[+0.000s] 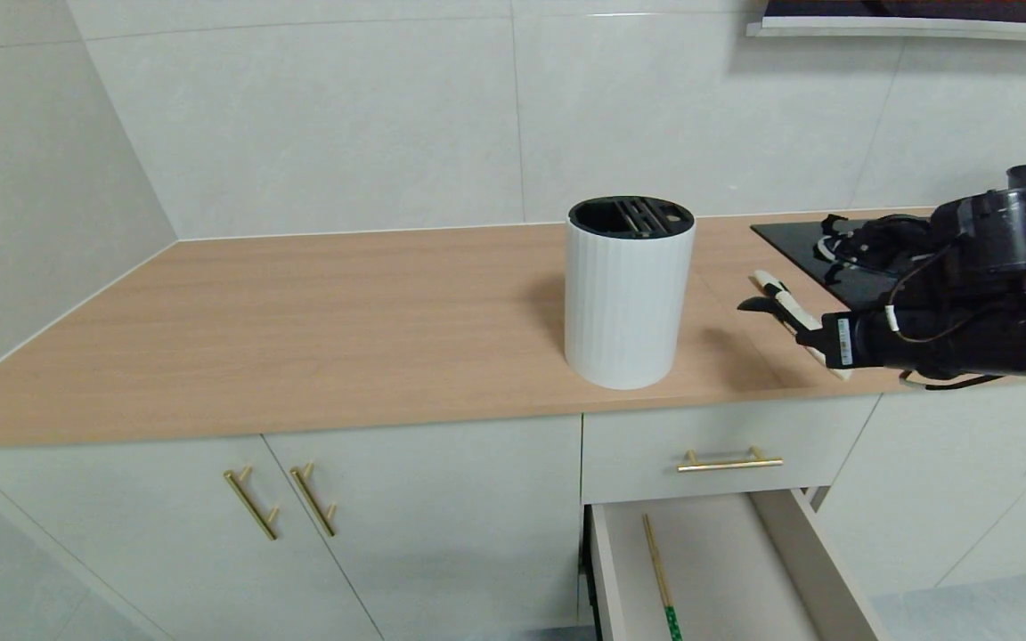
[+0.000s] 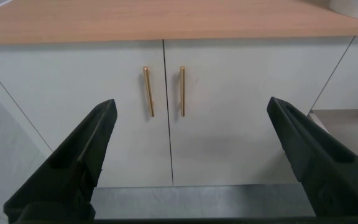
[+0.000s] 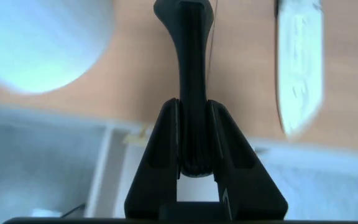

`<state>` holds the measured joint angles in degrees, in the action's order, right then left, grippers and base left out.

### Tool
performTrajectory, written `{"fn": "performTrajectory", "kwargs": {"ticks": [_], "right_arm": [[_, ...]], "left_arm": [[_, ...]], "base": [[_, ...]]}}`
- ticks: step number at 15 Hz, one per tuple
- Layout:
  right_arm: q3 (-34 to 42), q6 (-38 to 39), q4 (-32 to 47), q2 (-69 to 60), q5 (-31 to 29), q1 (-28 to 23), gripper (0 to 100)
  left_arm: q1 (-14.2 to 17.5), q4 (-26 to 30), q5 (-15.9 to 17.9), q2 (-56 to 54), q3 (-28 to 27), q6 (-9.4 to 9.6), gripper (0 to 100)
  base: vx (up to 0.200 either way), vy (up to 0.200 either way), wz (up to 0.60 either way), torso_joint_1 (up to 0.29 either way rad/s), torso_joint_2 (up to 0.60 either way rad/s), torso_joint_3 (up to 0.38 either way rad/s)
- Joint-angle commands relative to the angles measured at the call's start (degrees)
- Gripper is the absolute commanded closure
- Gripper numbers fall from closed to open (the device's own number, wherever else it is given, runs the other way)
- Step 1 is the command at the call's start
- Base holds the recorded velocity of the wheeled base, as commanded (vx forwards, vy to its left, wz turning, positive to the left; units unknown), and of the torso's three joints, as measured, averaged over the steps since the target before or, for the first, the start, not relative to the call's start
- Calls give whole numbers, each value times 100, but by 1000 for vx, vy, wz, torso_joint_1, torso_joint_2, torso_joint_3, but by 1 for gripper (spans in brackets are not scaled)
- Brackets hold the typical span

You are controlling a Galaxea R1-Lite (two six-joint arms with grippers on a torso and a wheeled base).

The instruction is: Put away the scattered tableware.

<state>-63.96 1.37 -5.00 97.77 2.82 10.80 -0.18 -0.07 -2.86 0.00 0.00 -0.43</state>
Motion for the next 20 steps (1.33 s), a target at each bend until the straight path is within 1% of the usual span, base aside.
{"fn": "performTrajectory", "kwargs": {"ticks": [1, 4, 7, 9, 11, 17, 20], "right_arm": [[411, 39, 122, -1005, 17, 98, 100], [1228, 30, 104, -1849, 0, 98, 100], [1914, 30, 104, -2403, 26, 106, 100], [2371, 22, 87, -2561, 35, 300, 100], [2459, 30, 52, -2535, 35, 405, 100], [2600, -22, 60, -2438, 79, 484, 100], [2608, -13, 60, -2209, 79, 484, 100]], "left_arm": [[1, -1, -4, 0, 0, -1, 0], [1, -1, -4, 0, 0, -10, 0], [1, -1, -4, 0, 0, -1, 0], [1, -1, -4, 0, 0, -1, 0], [1, -1, -4, 0, 0, -1, 0], [1, -1, -4, 0, 0, -1, 0], [1, -1, -4, 0, 0, -10, 0]], "base": [[0, 0, 0, 0, 0, 0], [0, 0, 0, 0, 0, 0], [0, 0, 0, 0, 0, 0], [0, 0, 0, 0, 0, 0], [0, 0, 0, 0, 0, 0], [0, 0, 0, -4, 8, 9], [0, 0, 0, -154, 349, 198]]}}
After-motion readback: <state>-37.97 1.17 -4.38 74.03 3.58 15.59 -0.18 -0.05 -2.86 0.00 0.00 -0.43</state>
